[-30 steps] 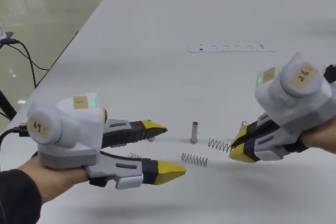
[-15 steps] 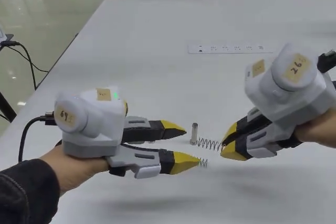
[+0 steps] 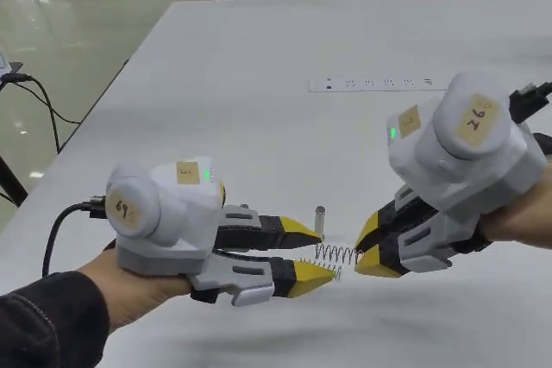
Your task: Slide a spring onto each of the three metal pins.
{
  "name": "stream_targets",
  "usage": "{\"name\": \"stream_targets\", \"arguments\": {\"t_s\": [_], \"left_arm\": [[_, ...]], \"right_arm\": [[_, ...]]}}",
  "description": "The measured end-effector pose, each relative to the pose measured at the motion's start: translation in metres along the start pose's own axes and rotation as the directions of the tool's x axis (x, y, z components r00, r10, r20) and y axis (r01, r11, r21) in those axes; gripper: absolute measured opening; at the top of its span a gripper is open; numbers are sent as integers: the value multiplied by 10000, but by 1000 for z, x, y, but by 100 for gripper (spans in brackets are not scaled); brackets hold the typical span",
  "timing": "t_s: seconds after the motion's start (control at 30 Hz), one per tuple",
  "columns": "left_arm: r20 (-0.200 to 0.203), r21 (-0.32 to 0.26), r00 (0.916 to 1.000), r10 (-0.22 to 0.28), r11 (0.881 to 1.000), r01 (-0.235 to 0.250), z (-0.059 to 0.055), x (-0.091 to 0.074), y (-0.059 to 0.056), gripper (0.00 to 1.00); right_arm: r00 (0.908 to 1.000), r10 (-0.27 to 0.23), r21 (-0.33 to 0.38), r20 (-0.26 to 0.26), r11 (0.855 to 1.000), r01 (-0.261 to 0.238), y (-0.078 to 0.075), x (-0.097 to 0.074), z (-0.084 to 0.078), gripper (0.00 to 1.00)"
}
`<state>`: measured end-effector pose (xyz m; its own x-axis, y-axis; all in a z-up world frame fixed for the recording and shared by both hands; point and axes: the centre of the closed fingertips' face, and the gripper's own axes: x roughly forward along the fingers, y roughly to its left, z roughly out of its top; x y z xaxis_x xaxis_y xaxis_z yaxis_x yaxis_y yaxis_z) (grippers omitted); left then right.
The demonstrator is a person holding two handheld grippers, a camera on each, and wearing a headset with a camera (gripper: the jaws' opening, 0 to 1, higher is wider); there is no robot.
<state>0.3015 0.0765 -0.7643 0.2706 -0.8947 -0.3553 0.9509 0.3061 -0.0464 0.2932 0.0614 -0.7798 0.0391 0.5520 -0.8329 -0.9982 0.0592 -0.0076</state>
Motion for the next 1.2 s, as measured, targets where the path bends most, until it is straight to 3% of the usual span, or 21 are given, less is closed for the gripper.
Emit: {"name": "stream_targets", "arguments": {"t_s": [0.33, 0.8, 1.2], "left_arm": [[-215, 267, 9996, -201, 9994, 207, -5, 2, -5, 5], [-295, 500, 9995, -74, 9987, 89, -7, 1, -3, 4], [-412, 576, 9991, -61, 9983, 85, -10, 2, -3, 3]], "right_arm": [[9996, 257, -200, -65, 9995, -258, 7, 0, 2, 7], [9986, 174, 10, 498, 9998, -175, 7, -11, 14, 7], [9935, 150, 52, 1126, 9999, -157, 9, -19, 36, 7]]}}
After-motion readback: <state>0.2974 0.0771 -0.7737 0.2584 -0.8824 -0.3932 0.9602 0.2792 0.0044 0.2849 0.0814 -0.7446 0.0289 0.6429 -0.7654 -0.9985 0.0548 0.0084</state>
